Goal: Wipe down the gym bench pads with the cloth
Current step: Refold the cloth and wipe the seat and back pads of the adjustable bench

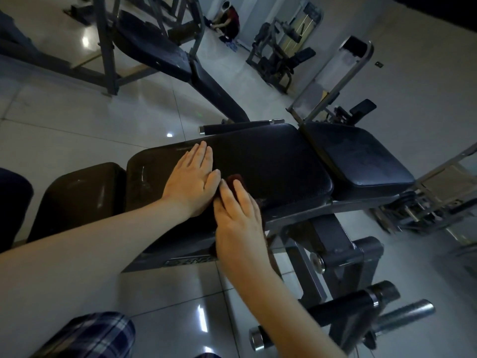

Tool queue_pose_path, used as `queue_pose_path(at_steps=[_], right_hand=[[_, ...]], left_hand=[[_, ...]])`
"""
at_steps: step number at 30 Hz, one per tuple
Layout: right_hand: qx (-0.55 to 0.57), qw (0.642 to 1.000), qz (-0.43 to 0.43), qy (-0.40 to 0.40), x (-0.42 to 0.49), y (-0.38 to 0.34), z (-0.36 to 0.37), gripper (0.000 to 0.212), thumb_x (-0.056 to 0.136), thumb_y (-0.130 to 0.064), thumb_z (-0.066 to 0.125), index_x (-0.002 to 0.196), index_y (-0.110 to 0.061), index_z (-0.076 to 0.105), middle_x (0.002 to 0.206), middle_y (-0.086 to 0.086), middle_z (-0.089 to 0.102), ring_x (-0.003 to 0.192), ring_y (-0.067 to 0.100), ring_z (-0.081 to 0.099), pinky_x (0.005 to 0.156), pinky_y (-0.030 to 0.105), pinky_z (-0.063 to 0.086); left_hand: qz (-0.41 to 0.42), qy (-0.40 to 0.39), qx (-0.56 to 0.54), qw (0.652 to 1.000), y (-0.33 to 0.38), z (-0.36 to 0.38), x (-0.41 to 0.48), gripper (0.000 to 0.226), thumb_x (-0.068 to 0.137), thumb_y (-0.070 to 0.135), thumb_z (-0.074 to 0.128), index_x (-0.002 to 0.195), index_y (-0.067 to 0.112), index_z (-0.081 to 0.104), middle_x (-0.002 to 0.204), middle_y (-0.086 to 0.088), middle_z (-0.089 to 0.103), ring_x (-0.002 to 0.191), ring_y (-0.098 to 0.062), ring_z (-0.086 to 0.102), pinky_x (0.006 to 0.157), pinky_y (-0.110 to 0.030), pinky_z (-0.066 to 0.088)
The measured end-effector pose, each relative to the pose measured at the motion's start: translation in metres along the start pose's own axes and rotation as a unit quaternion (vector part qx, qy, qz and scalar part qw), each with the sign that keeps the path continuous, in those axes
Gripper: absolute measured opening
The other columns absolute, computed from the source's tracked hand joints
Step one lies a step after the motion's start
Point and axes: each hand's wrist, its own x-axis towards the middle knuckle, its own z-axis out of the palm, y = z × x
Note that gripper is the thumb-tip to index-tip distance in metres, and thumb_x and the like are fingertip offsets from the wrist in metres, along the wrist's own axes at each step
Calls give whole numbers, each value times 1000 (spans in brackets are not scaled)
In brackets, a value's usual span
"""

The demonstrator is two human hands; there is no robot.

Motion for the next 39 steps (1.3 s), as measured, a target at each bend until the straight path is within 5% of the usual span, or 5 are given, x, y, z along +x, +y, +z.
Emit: queue_pose_path(at_steps=[5,15,21,27,39], right_hand=[[-114,987,-103,-44,-9,70,-33,66,71,-3,71,134,-11,54,148,12,44,138,33,38,111,52,22],[-44,975,175,127,-12,57,-10,42,85,1,51,126,3,57,146,18,45,138,41,35,108,62,34],[0,988,96,125,-21,-42,34,49,77,-10,71,125,-5,61,145,12,49,141,31,29,113,58,24],[-83,994,-44,47,-30,46,-4,59,78,-7,62,135,-13,51,149,10,43,142,32,30,113,64,11],[25,959,208,193,-9,33,2,43,94,-11,30,120,2,61,139,17,53,138,38,36,109,60,35]], left_hand=[[6,2,-7,1000,-1,1,0,76,92,49,6,157,11,8,166,-4,0,152,-14,-4,116,-23,-7],[-1,8,5,1000,-1,3,2,76,92,50,4,157,12,7,166,-4,-1,152,-14,-5,117,-24,-8],[-2,-10,-14,1000,-1,0,3,78,89,48,8,157,10,8,166,-6,0,152,-15,-4,116,-24,-8],[7,-1,7,1000,-2,0,3,61,106,46,20,158,16,6,166,-6,-2,152,-16,-5,114,-24,-10],[27,-15,24,999,-1,-1,0,54,105,51,19,156,38,8,166,-9,-2,152,-21,-5,116,-28,-9]])
